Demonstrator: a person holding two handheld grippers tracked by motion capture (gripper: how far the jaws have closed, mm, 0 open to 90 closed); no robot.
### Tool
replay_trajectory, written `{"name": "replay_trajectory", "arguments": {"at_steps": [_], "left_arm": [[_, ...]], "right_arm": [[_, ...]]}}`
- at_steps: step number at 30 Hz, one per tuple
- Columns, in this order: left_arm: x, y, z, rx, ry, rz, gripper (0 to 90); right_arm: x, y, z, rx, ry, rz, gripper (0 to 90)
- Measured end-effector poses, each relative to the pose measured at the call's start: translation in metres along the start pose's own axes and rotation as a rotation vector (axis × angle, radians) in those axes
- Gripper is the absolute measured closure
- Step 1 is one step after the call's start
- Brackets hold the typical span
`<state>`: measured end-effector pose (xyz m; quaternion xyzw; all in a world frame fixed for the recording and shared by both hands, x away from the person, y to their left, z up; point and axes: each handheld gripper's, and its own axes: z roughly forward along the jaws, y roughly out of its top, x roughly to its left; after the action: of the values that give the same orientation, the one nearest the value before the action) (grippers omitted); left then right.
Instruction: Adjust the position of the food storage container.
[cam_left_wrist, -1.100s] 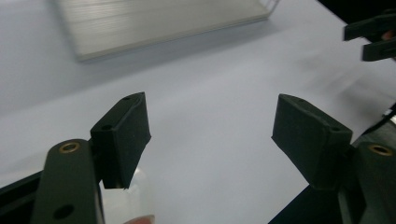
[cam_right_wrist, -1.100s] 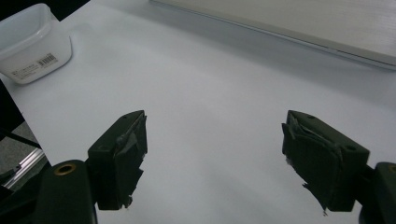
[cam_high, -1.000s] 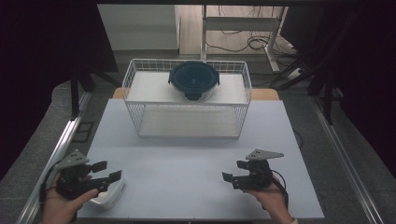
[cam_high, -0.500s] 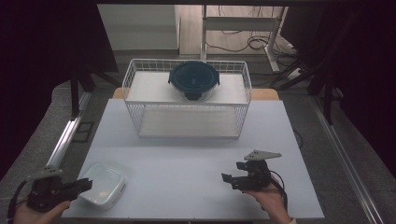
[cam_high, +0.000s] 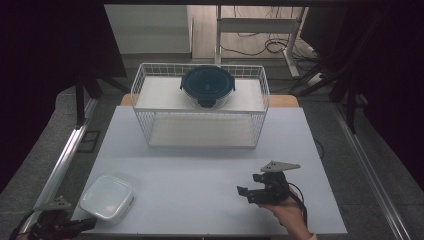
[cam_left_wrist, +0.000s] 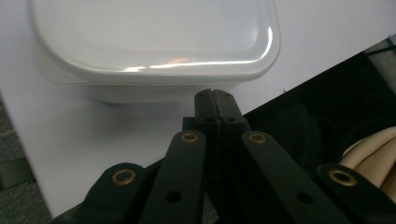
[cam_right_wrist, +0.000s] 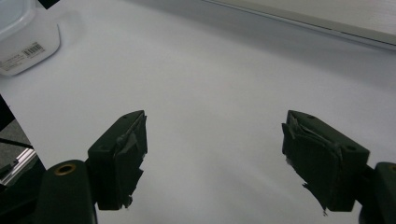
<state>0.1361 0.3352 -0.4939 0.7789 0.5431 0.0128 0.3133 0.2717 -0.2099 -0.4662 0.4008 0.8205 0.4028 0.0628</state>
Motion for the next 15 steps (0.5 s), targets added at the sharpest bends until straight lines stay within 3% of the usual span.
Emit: {"name": "replay_trajectory", "arguments": {"at_steps": [6,15], "left_arm": [[-0.007,0.012,0.018,0.013,-0.003,0.022,90.0],[-0.02,0.045,0.044,-0.021,0.01,0.047,89.9]], "right_arm": [[-0.001,0.0,0.0,0.0,-0.002,0.0,22.0],[-0.002,-0.001,0.001,0.002,-0.009,0.005,22.0]]}}
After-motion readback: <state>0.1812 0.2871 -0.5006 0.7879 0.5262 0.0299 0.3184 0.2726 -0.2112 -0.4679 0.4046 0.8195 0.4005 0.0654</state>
